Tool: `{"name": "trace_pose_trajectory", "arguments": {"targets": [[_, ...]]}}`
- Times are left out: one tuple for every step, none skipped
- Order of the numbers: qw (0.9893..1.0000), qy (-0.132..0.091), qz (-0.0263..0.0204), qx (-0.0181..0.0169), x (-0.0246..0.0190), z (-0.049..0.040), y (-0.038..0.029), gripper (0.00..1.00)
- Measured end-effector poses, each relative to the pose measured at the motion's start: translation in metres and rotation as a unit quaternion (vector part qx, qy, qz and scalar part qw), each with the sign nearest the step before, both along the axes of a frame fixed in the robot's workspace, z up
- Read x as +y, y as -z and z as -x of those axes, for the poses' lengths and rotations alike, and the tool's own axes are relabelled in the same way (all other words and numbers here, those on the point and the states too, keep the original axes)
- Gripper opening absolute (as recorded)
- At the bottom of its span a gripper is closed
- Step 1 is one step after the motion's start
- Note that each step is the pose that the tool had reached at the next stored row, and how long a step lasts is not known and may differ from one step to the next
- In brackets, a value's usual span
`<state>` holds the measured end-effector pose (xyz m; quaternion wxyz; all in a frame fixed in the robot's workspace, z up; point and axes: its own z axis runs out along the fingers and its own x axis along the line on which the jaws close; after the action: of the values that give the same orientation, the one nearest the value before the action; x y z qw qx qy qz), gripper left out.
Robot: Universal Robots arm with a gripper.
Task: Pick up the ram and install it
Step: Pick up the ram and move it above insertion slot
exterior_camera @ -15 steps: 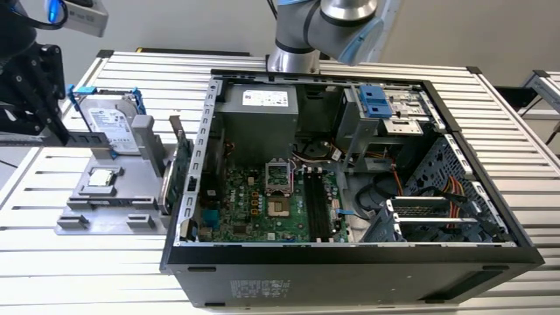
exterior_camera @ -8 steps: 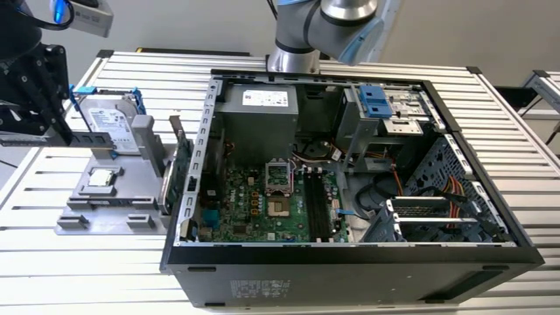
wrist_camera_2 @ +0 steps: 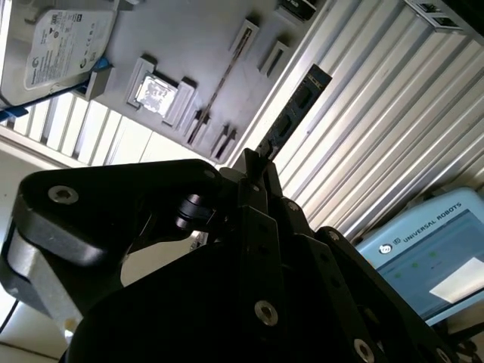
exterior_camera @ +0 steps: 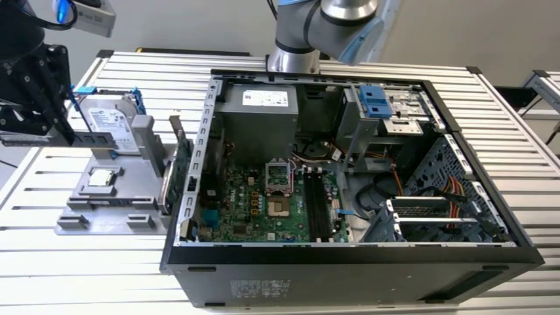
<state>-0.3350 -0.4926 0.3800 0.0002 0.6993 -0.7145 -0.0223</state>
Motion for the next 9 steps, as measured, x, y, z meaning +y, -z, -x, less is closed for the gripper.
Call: {"name": "trace_pose_trajectory", "arguments": {"targets": [[1.0,0.0,0.0001,0.0001,0.0,-0.0006,-0.0001,0.0],[1.0,0.0,0.0001,0.0001,0.0,-0.0012,-0.0001,0.0],[1.0,0.0,0.0001,0.0001,0.0,-0.0016,-0.0001,0.0],[1.0,0.0,0.0001,0.0,0.0,-0.002,-0.0001,0.0],[1.0,0.0,0.0001,0.0001,0.0,-0.0025,-0.0001,0.0],[1.0,0.0,0.0001,0.0,0.0,-0.0027,0.0,0.0],[1.0,0.0,0.0001,0.0001,0.0,-0.003,-0.0001,0.0],[1.0,0.0,0.0001,0.0001,0.0,-0.0034,-0.0001,0.0],[1.0,0.0,0.0001,0.0001,0.0,-0.0038,-0.0001,0.0]]}}
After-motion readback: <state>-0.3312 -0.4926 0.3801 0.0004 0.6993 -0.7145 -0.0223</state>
